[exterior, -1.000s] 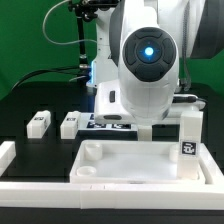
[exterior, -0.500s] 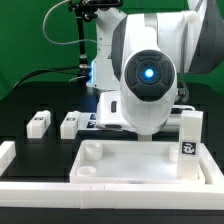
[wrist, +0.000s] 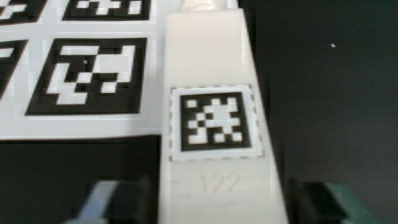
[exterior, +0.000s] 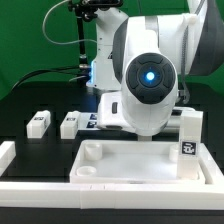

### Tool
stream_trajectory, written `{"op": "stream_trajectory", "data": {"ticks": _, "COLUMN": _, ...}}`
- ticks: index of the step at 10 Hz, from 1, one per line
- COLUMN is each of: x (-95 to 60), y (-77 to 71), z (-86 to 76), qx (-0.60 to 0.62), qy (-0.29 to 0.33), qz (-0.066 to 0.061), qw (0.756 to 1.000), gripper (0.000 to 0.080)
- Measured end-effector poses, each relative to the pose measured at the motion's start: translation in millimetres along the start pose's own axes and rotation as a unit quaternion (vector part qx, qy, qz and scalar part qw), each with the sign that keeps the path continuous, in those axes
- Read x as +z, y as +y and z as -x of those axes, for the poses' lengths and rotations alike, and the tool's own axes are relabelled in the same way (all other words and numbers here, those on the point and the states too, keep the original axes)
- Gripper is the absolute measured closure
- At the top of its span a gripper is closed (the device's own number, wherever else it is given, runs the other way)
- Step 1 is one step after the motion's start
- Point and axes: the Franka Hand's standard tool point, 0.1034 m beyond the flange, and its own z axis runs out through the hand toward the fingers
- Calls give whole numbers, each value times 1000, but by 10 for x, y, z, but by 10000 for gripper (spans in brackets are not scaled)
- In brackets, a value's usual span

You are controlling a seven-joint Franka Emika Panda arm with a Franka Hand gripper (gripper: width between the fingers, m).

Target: Assemble desk

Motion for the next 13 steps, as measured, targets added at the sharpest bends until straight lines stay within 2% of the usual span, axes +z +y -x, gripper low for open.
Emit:
{"op": "stream_trajectory", "data": {"ticks": 1, "x": -1, "y": 0, "z": 0, "qx": 0, "qy": 0, "qz": 0, "qw": 1000, "gripper": 512}}
{"op": "stream_trajectory", "data": {"ticks": 8, "x": -10, "y": 5, "z": 2, "qx": 0, "qy": 1, "qz": -1, "qw": 1000, "gripper": 512}}
{"op": "stream_trajectory", "data": {"ticks": 9, "x": -138, "y": 44, "z": 105, "qx": -7, "qy": -7, "qz": -5, "qw": 1000, "gripper": 512}}
{"op": "stream_trajectory", "data": {"ticks": 11, "x": -699, "y": 240, "z": 307, "qx": -6, "qy": 14, "qz": -25, "qw": 1000, "gripper": 512}}
{"op": "stream_trajectory", "data": {"ticks": 12, "x": -869, "y": 354, "z": 361, "qx": -3, "qy": 14, "qz": -38, "qw": 999, "gripper": 512}}
{"op": "stream_trajectory", "data": {"ticks": 13, "x": -1032, "y": 496, "z": 342, "qx": 5, "qy": 27, "qz": -54, "qw": 998, "gripper": 512}}
